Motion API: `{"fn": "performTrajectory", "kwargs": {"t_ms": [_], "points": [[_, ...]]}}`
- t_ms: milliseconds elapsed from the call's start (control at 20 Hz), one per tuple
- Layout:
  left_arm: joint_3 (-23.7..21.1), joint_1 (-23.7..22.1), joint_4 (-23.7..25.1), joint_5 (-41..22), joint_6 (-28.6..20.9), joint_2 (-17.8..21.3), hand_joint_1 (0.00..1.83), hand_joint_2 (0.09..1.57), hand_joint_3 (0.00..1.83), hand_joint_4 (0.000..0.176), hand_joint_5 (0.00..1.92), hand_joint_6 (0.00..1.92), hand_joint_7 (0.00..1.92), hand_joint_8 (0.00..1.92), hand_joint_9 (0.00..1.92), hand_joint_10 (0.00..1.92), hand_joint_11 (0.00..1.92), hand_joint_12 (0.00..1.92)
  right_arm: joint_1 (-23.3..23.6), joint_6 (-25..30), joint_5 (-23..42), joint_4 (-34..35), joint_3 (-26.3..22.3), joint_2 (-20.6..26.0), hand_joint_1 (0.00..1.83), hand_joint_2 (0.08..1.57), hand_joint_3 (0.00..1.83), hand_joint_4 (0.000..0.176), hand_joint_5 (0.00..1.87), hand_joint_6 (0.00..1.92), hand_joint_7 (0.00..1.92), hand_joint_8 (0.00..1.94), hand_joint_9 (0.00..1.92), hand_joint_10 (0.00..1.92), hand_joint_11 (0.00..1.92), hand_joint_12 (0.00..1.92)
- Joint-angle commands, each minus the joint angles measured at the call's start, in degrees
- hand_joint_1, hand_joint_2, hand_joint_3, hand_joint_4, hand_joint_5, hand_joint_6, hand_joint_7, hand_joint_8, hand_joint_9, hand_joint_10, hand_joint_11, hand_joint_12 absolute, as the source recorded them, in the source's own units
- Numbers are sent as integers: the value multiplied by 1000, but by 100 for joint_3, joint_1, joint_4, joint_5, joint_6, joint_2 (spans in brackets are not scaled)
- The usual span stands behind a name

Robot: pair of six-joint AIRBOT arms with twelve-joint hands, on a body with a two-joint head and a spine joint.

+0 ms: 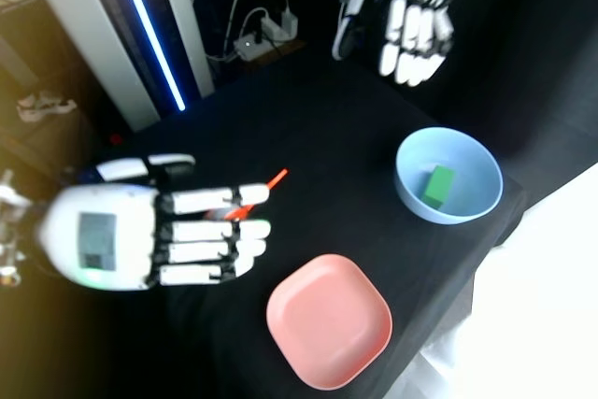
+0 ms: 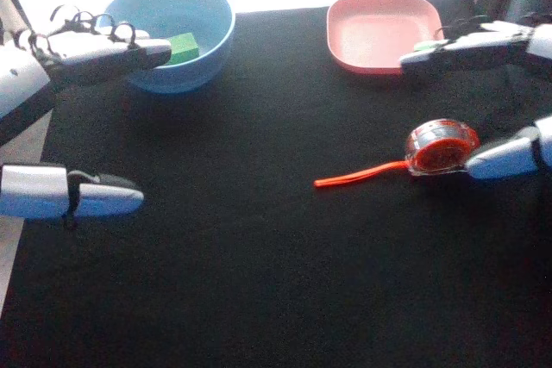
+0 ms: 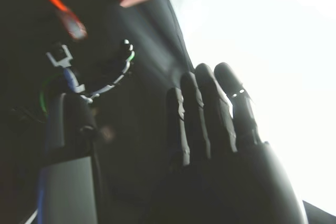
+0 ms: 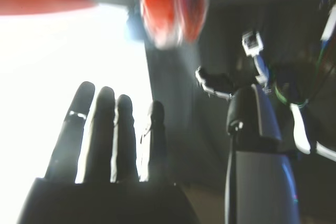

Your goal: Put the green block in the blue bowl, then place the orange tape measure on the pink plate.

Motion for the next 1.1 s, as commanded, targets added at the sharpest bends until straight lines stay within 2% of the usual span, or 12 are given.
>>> {"fn": "performTrajectory", "kwargs": {"t_ms": [0,50,200,300,350,450,600,750,800,850,950,1050], "points": [[1,131,-225,-755,-146,34,899,781,0,55,291,2,184,0,116,3,0,324,173,100,376,153,62,-89,979,919,1,135,373,1,279,0,298,1,24,887],[0,258,-292,-783,-216,23,917,785,0,35,310,3,188,2,139,7,0,470,272,126,276,-26,110,-171,950,934,6,140,362,0,255,0,291,0,33,878],[-5,384,-370,-701,-263,-62,874,810,3,24,307,0,173,2,163,6,0,661,388,169,26,-368,214,-321,1013,935,4,140,375,5,245,3,253,4,12,866],[0,387,-417,-690,-266,-109,885,820,2,0,344,5,185,3,194,9,0,776,388,174,-79,-467,236,-342,1016,979,1,111,426,2,352,6,487,35,185,968],[0,396,-438,-690,-267,-120,885,820,1,0,341,2,187,2,198,7,0,758,388,174,-109,-488,243,-346,1015,985,2,104,444,6,381,12,507,34,216,983],[0,438,-484,-689,-273,-133,857,836,6,9,331,0,188,1,186,0,0,699,388,174,-183,-543,268,-360,975,1006,0,51,557,2,554,10,690,48,346,1075],[0,478,-524,-699,-294,-142,887,856,5,6,319,1,185,1,190,4,0,683,388,174,-281,-629,305,-397,1197,988,0,0,719,17,759,2,912,455,678,1343],[0,502,-547,-720,-308,-151,913,863,3,0,317,0,182,0,176,1,0,618,387,174,-320,-648,343,-446,1265,974,0,0,880,6,936,63,680,1083,528,1535],[0,513,-558,-723,-308,-152,928,857,0,0,316,0,185,1,178,3,0,611,387,174,-321,-648,351,-461,1347,1040,14,0,943,8,1024,732,734,1073,593,1508],[0,524,-565,-728,-311,-152,937,851,0,0,320,2,189,3,184,5,0,612,387,174,-321,-648,353,-471,1283,1076,7,0,1060,472,1018,1049,782,1016,601,1477],[2,541,-579,-759,-327,-152,949,854,0,0,329,5,200,7,191,7,0,611,387,174,-321,-647,359,-493,1256,1084,0,0,1074,666,1029,1065,899,915,706,1396],[2,569,-600,-796,-337,-151,925,874,7,0,333,4,216,7,195,5,0,583,387,178,-334,-643,382,-517,1387,1064,0,0,1124,618,1080,783,970,1168,800,1247]]}}
